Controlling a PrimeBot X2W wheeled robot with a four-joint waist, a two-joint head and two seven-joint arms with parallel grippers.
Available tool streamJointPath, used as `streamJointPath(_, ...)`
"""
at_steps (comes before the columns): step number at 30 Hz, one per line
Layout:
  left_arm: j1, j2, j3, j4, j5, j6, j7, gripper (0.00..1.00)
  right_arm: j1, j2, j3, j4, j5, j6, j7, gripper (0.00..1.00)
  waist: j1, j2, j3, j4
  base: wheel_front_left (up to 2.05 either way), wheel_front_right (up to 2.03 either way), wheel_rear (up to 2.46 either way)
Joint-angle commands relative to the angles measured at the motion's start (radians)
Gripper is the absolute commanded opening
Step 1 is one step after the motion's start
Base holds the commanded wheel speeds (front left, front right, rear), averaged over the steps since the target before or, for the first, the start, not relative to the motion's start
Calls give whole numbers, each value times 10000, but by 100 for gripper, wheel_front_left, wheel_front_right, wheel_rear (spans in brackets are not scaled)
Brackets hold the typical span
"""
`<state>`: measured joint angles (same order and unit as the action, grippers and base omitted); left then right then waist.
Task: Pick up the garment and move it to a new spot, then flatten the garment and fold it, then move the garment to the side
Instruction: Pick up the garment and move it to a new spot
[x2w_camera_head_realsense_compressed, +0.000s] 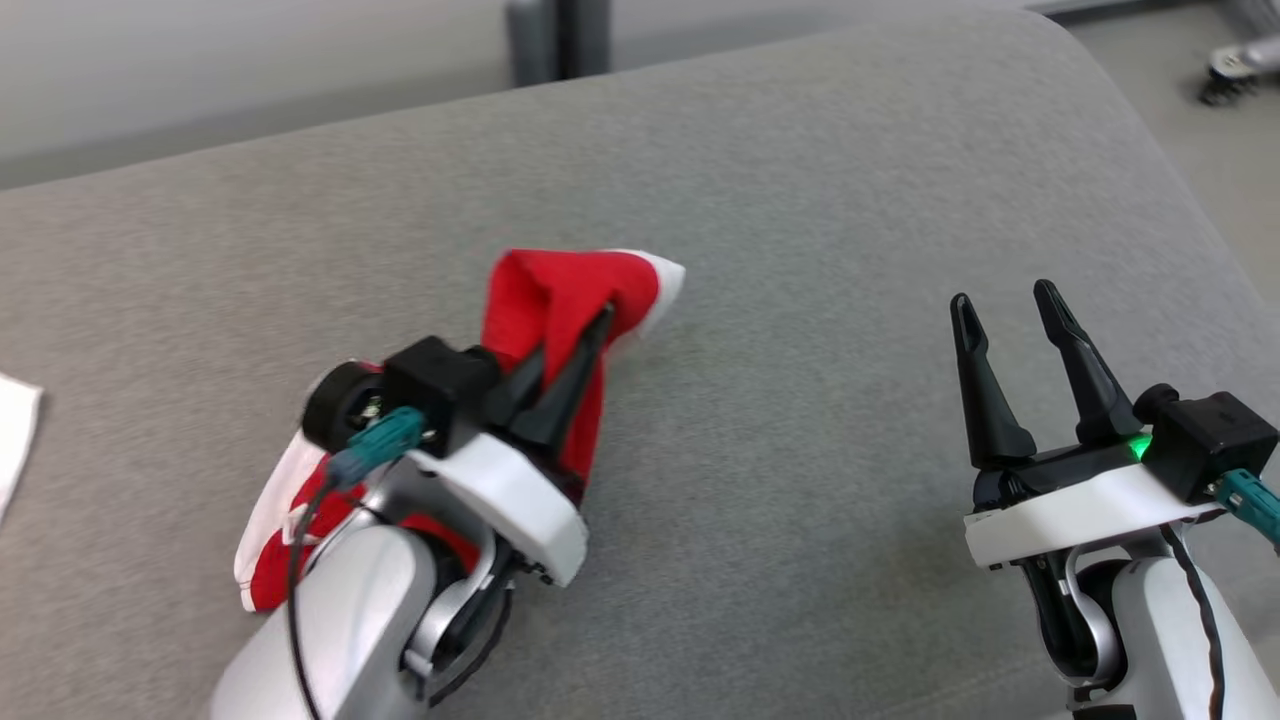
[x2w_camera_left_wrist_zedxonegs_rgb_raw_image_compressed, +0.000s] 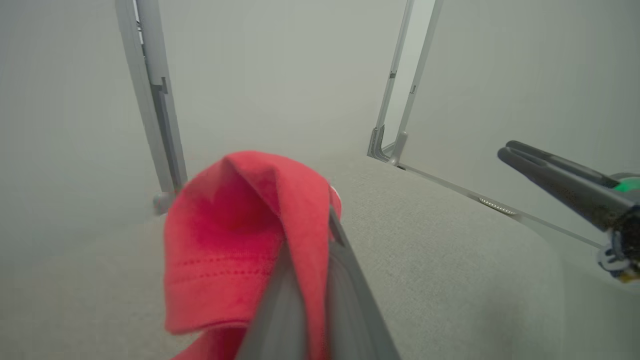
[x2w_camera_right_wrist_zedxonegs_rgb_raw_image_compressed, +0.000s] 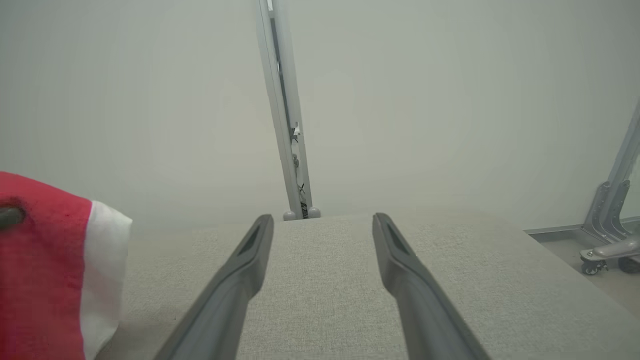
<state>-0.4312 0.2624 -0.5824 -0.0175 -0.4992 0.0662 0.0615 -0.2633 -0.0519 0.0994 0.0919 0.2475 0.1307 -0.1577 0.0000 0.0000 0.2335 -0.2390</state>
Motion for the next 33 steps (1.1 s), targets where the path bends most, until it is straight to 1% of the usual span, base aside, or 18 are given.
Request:
streamJointPath(1,-238,-25,-51,206,10,-77,40,0,-122,-8,4,55,76,1,-106,100,0,0,374,-516,0,0,0)
streamJointPath(4,-625,-355,-265,916,-70,-331,-1,0,-153,0,56,189,251,1,-254,100,0,0,540,-775,0,0,0)
streamJointPath(9,-1146,-628,-372,2278,-210,-629,3,0,-243,-1,188,436,458,1,-485,100,0,0,754,-1005,0,0,0)
streamJointPath(10,-1237,-671,-370,2544,-232,-671,1,4,-278,-1,202,489,507,1,-506,100,0,0,789,-1018,0,0,0)
streamJointPath(11,-1296,-712,-390,2812,-320,-772,67,23,-310,0,216,541,539,1,-560,100,0,0,819,-1029,0,0,0)
streamJointPath(12,-1368,-746,-395,2998,-370,-834,42,46,-329,0,231,590,566,1,-603,100,0,0,841,-1030,0,0,0)
streamJointPath(13,-1457,-731,-417,3146,-315,-887,-8,100,-334,-1,242,650,597,1,-621,100,0,0,858,-1017,0,0,0)
streamJointPath(18,-1529,-722,-522,3547,-174,-1078,-456,100,-373,-3,177,915,573,1,-745,100,0,0,743,-728,0,0,0)
streamJointPath(20,-1366,-702,-480,3551,-191,-1014,-703,100,-377,-6,139,993,517,1,-779,100,0,0,615,-550,0,0,0)
streamJointPath(25,-913,-515,-46,3285,-236,-545,-1444,100,-353,-7,45,1079,387,1,-751,100,0,0,250,-33,0,0,0)
streamJointPath(26,-913,-515,-46,3285,-236,-545,-1444,100,-353,-7,45,1079,387,1,-751,100,0,0,250,-33,0,0,0)
streamJointPath(27,-812,-450,66,3214,-269,-441,-1575,100,-348,-7,26,1080,340,1,-723,100,0,0,180,76,0,0,0)
streamJointPath(31,-394,-87,615,2863,-332,43,-2121,100,-306,-13,-89,1037,154,1,-607,100,0,0,-67,512,0,0,0)
streamJointPath(33,-186,184,937,2702,-320,332,-2324,100,-260,-10,-125,965,52,1,-538,100,0,0,-165,706,0,0,0)
